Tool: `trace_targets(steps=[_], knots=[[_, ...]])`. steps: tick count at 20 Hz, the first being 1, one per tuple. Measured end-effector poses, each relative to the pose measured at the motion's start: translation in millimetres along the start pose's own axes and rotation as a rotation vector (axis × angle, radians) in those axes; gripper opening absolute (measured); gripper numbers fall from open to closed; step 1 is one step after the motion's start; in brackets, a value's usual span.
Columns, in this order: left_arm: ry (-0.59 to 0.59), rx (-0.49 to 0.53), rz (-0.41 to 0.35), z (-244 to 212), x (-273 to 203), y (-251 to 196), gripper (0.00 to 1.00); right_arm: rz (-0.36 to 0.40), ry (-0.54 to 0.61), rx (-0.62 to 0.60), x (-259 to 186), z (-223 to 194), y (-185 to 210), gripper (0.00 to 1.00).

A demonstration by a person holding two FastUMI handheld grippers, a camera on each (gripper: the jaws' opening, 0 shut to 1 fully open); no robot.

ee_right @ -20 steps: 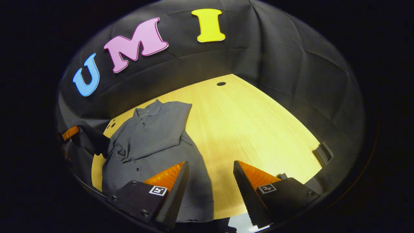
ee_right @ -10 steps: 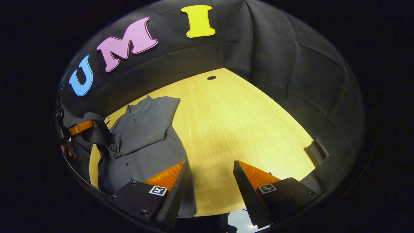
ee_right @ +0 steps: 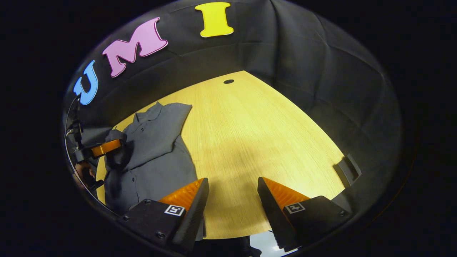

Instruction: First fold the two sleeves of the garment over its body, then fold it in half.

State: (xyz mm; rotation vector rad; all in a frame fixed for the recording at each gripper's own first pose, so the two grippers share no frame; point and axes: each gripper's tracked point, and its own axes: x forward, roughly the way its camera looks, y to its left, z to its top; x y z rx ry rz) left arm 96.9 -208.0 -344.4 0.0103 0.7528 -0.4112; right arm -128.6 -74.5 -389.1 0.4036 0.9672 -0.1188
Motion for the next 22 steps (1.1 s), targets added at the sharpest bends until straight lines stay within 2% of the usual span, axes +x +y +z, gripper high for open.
trace_targets(steps=[2,3,7,9,10,11,12,14,15,17,18,21,22], knots=[[0.020,0.009,-0.023,-8.4,9.6,-7.6,0.14,-0.001,0.006,-0.005,0.0,-0.8,0.0,0.86],[0.032,0.010,-0.034,-14.0,14.1,-11.1,0.19,-0.002,0.007,-0.006,0.7,-0.4,0.6,0.86],[0.057,-0.032,-0.079,-24.2,23.7,-21.4,0.22,0.001,0.007,-0.016,-1.4,-0.8,8.0,0.86],[0.062,-0.068,-0.111,-26.9,24.7,-28.6,0.43,0.007,0.007,-0.027,-3.9,-2.7,13.2,0.86],[0.063,-0.076,-0.128,-26.6,22.1,-32.3,0.44,0.010,0.007,-0.031,-5.0,-3.2,16.0,0.86],[0.061,-0.081,-0.142,-27.6,19.7,-35.6,0.56,0.014,0.007,-0.036,-6.1,-3.7,19.5,0.86],[0.054,-0.087,-0.161,-25.9,15.3,-40.0,0.63,0.019,0.006,-0.042,-7.1,-3.7,23.6,0.86],[0.033,-0.099,-0.201,-21.3,-0.6,-47.1,0.76,0.035,0.005,-0.054,-11.2,-5.6,33.0,0.86],[0.019,-0.106,-0.219,-18.9,-9.4,-49.1,0.73,0.043,0.005,-0.060,-13.1,-7.2,36.4,0.86],[0.001,-0.121,-0.250,-16.5,-31.5,-51.9,0.91,0.057,0.005,-0.070,-16.3,-8.6,44.7,0.87],[-0.008,-0.129,-0.257,-16.1,-39.4,-49.0,0.95,0.063,0.005,-0.073,-17.7,-9.4,47.9,0.87],[-0.039,-0.144,-0.257,-18.1,-74.5,-34.7,0.96,0.075,0.005,-0.085,-24.1,-12.5,57.0,0.88],[-0.049,-0.151,-0.247,-19.3,-87.1,-26.5,0.92,0.082,0.006,-0.089,-26.2,-13.9,60.2,0.88]])
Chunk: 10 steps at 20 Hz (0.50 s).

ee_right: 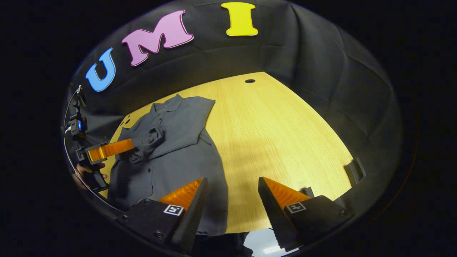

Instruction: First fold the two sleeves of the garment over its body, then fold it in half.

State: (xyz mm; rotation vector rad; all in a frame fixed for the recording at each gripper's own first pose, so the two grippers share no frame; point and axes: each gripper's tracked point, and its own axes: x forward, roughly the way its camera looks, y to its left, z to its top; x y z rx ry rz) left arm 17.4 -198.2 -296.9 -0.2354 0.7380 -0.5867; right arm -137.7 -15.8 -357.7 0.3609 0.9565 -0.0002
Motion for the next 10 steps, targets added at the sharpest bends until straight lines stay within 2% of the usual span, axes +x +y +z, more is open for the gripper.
trace_targets(steps=[1,10], knots=[[-0.009,-0.009,0.011,-0.9,-14.6,5.4,0.96,0.006,0.003,-0.006,-1.9,-2.2,3.9,0.92],[-0.018,-0.036,0.210,-46.0,-128.6,72.6,0.96,0.043,0.077,-0.069,-11.9,-33.5,29.6,0.92]])
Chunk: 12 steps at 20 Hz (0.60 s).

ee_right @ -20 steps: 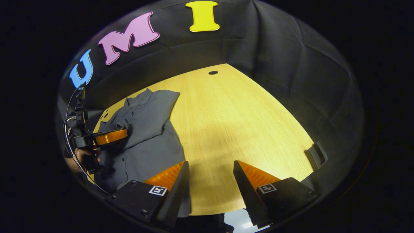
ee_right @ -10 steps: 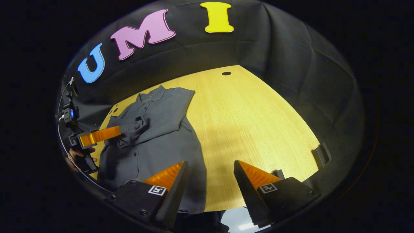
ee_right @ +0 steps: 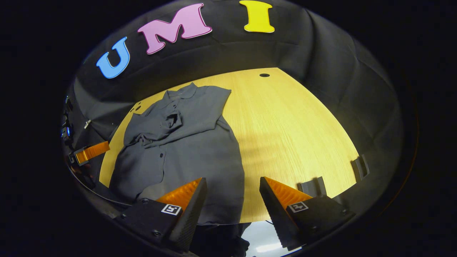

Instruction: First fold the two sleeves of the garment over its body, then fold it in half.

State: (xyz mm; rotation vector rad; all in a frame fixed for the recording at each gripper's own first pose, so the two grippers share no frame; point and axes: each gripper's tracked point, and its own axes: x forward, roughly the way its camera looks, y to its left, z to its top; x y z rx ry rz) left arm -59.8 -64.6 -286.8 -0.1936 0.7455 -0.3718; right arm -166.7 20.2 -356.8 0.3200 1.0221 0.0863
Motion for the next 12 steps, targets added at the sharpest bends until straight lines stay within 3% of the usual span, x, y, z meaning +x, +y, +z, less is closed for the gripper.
trace_targets(steps=[8,12], knots=[[0.149,-0.030,0.225,-101.4,-46.1,92.1,0.96,-0.041,0.118,-0.072,15.6,-38.7,2.5,0.93],[0.257,-0.050,0.293,-152.9,-53.4,115.9,0.96,-0.073,0.173,-0.099,28.6,-54.1,0.9,0.93]])
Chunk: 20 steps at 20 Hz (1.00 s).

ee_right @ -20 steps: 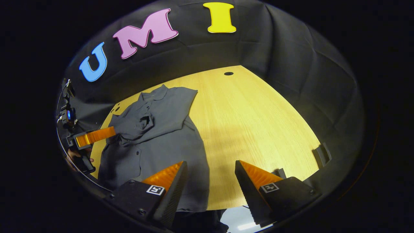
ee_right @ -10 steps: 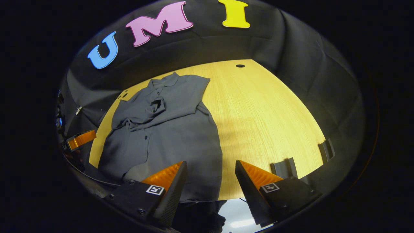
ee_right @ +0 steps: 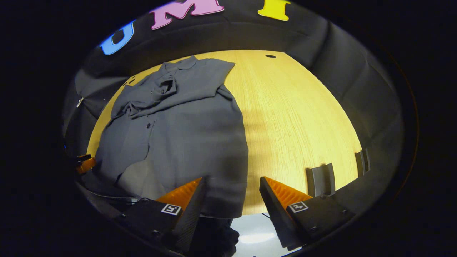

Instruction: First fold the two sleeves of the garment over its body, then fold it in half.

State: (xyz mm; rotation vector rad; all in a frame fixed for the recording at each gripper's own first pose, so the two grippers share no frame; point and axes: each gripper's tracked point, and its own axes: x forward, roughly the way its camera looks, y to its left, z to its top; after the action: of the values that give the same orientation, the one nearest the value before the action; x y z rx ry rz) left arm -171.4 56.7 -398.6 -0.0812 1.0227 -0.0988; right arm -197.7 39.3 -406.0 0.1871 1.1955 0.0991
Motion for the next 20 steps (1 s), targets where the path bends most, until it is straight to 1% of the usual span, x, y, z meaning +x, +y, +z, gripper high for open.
trace_targets(steps=[2,3,4,5,7,8,9,10,11,12,13,14,15,16,17,18,20], knots=[[0.053,-0.015,0.026,-18.6,9.1,7.3,0.96,-0.016,0.021,-0.019,5.5,-4.7,0.7,0.93],[0.070,-0.020,0.038,-23.2,13.2,9.6,0.92,-0.027,0.029,-0.030,6.9,-6.6,0.0,0.93],[0.066,-0.018,0.042,-20.4,11.8,10.4,0.93,-0.041,0.039,-0.042,9.4,-8.5,-0.9,0.93],[0.061,-0.011,0.038,-19.2,11.9,7.9,0.98,-0.050,0.046,-0.053,11.1,-10.2,-0.3,0.92],[0.083,0.019,0.027,-21.9,16.5,3.4,0.97,-0.051,0.060,-0.056,13.3,-15.3,4.4,0.92],[0.085,0.027,0.022,-18.4,18.4,1.6,0.98,-0.050,0.049,-0.042,14.2,-12.2,5.7,0.92],[0.103,0.026,0.021,-20.0,17.7,0.6,0.99,-0.040,0.059,-0.021,12.9,-16.4,7.0,0.90],[0.115,0.024,0.022,-18.8,20.0,1.0,0.94,-0.039,0.032,-0.002,12.8,-13.5,6.1,0.89],[0.119,0.026,0.020,-17.5,22.4,1.5,0.99,-0.039,0.033,-0.003,13.6,-15.4,7.2,0.88],[0.125,0.033,0.009,-18.3,20.7,-0.4,0.98,-0.036,0.007,-0.022,13.4,-13.5,7.1,0.88],[0.126,0.056,-0.011,-16.6,20.6,-7.9,0.95,-0.018,-0.004,-0.036,13.7,-14.0,10.8,0.88],[0.121,0.093,-0.040,-13.7,21.8,-15.1,0.75,0.010,-0.002,-0.067,14.9,-13.8,16.8,0.88],[0.108,0.110,-0.060,-9.2,24.8,-20.3,0.54,0.031,0.009,-0.087,16.6,-12.8,19.8,0.71],[0.107,0.121,-0.060,-6.4,26.4,-21.8,0.33,0.058,0.026,-0.094,17.0,-13.1,24.5,0.54],[0.106,0.125,-0.058,-4.7,27.7,-20.8,0.12,0.070,0.046,-0.074,18.3,-13.3,27.4,0.30],[0.113,0.113,-0.052,-4.1,27.2,-20.1,0.06,0.076,0.052,-0.051,19.2,-9.8,26.5,0.07],[0.112,0.086,-0.043,-1.5,24.1,-19.8,0.06,0.088,0.059,-0.027,13.7,-8.8,27.4,0.05]])
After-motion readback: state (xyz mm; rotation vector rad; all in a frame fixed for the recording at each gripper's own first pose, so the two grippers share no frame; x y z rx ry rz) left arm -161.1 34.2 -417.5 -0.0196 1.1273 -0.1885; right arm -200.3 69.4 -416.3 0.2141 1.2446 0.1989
